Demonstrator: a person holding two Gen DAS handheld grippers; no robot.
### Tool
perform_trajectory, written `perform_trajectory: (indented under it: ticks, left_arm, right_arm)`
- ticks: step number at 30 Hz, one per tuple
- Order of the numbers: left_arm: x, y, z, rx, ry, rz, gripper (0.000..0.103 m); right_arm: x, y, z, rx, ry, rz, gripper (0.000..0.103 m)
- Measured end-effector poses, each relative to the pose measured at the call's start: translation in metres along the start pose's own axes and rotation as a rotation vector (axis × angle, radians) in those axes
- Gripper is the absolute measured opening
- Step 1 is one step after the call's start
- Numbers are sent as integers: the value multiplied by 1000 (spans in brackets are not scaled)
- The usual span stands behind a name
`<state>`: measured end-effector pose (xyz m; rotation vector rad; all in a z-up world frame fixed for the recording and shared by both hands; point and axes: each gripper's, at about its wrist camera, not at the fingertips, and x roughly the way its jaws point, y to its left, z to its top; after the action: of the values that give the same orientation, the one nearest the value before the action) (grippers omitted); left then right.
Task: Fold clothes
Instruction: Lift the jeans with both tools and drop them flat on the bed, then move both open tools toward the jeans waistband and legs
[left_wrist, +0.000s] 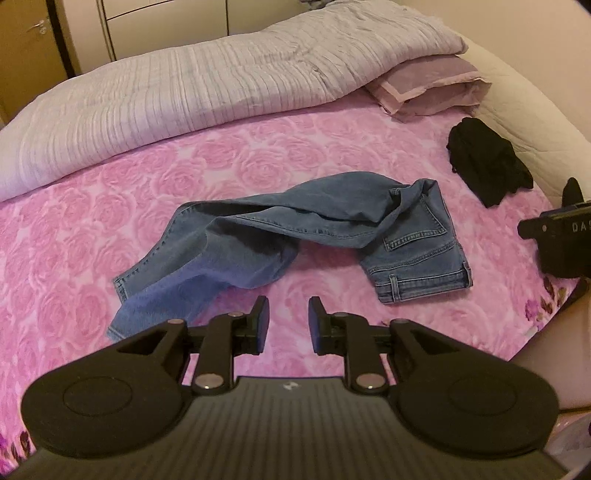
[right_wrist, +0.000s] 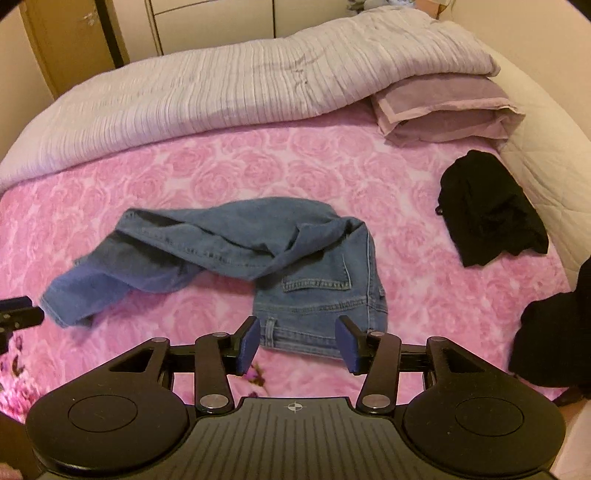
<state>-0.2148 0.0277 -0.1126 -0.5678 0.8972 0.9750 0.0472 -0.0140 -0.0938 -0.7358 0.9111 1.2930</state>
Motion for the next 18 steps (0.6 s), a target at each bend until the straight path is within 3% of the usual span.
perform_trajectory:
  ticks: [10, 18]
  left_arm:
    - [-1, -49, -9, -61, 9, 73, 22]
    - [-17, -70, -9, -75, 8, 134, 24]
  right_arm:
    - [19, -48, -30, -59, 109, -19, 53]
    - [12, -50, -32, -115, 87, 21, 53]
